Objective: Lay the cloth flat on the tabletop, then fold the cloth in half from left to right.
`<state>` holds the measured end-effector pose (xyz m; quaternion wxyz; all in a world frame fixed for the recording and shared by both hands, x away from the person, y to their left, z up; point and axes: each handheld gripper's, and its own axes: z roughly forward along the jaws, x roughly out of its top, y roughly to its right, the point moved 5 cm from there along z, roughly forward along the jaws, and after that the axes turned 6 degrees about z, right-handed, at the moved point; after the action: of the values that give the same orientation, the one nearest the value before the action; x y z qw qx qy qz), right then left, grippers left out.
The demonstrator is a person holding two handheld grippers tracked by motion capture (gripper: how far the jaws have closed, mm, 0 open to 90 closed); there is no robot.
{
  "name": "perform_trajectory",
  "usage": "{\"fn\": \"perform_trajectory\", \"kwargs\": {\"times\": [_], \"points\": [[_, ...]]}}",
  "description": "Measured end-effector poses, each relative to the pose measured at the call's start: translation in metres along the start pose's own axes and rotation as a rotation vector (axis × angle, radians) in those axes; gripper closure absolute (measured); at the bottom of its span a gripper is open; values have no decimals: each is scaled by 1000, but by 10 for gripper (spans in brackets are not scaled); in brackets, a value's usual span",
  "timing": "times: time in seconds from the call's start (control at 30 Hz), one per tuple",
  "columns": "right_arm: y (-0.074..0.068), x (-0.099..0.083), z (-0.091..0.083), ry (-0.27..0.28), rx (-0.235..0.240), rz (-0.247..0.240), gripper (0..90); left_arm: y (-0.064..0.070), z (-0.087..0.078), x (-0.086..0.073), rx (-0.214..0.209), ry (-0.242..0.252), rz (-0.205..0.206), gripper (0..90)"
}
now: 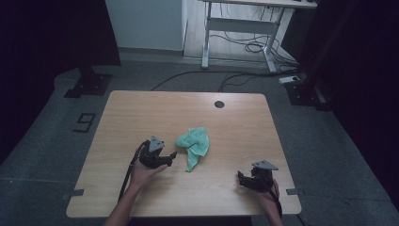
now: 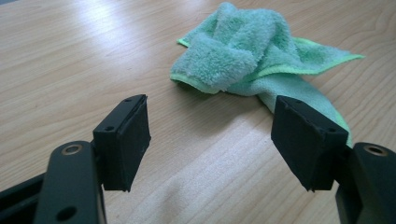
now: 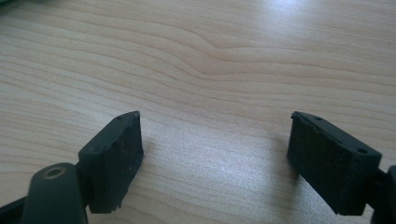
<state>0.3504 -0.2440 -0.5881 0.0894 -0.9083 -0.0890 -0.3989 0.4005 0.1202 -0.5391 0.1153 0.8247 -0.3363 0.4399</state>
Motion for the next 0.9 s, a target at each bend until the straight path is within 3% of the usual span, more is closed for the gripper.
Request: {"fn": "perform_trajectory", "kwargs": {"times": [0.17, 0.47, 0.53, 0.7, 0.73, 0.9], "points": [[-4, 4, 2, 17, 2, -7, 191, -2, 1, 3, 1, 1, 3, 280], [-29, 30, 8, 59, 67, -29, 189, -6, 13, 6, -11, -13, -16, 285], [-41, 40, 14, 66, 96, -34, 193, -7, 17, 7, -10, -18, -19, 291], [-56, 53, 22, 69, 111, -63, 202, -9, 25, 8, -6, -34, -18, 305], [-65, 61, 28, 75, 126, -79, 212, -10, 28, 8, -7, -40, -21, 307], [-81, 76, 40, 75, 172, -66, 259, -12, 34, 10, -7, -47, -19, 324]]}}
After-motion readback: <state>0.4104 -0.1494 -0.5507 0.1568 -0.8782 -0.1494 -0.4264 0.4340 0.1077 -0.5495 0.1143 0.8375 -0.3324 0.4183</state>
